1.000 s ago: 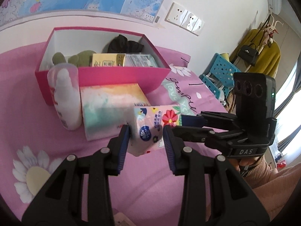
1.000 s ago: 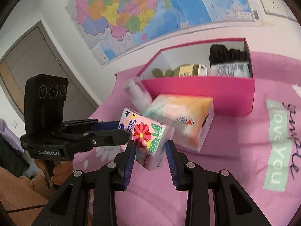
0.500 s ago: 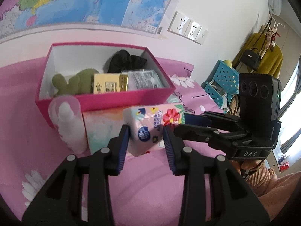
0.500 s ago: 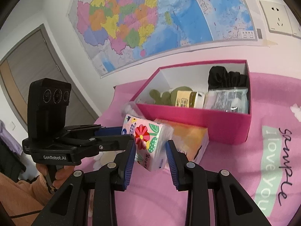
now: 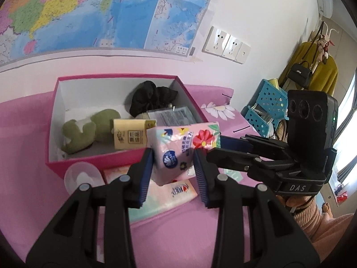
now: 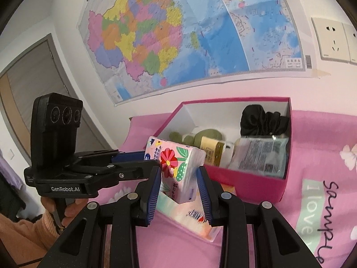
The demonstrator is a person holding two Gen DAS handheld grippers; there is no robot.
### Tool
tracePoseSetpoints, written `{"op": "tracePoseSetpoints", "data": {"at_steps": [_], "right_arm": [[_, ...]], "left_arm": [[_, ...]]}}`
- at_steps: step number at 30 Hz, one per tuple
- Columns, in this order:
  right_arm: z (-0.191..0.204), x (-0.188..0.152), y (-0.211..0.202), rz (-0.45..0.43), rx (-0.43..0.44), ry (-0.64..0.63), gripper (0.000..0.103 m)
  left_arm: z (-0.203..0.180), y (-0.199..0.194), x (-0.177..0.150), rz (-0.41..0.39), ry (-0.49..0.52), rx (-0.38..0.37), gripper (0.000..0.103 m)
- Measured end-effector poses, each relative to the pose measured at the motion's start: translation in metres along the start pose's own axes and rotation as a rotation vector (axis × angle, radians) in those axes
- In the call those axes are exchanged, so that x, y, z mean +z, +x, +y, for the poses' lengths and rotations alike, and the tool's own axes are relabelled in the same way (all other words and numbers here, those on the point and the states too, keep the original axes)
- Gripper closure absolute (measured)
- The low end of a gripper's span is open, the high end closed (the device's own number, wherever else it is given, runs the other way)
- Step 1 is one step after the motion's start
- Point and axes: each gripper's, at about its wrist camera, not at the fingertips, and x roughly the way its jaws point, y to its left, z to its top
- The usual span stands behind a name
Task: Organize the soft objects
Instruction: 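Carry the floral tissue pack with the left tool into the box, release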
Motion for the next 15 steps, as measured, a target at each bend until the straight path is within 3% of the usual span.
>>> {"op": "tracePoseSetpoints", "data": {"at_steps": [15], "right_arm": [[-0.018, 0.028, 0.016, -0.013, -0.024, 0.003, 0.069]], "left_arm": [[0.011, 0.02, 0.031, 0.01, -0.009, 0.028, 0.064]]}}
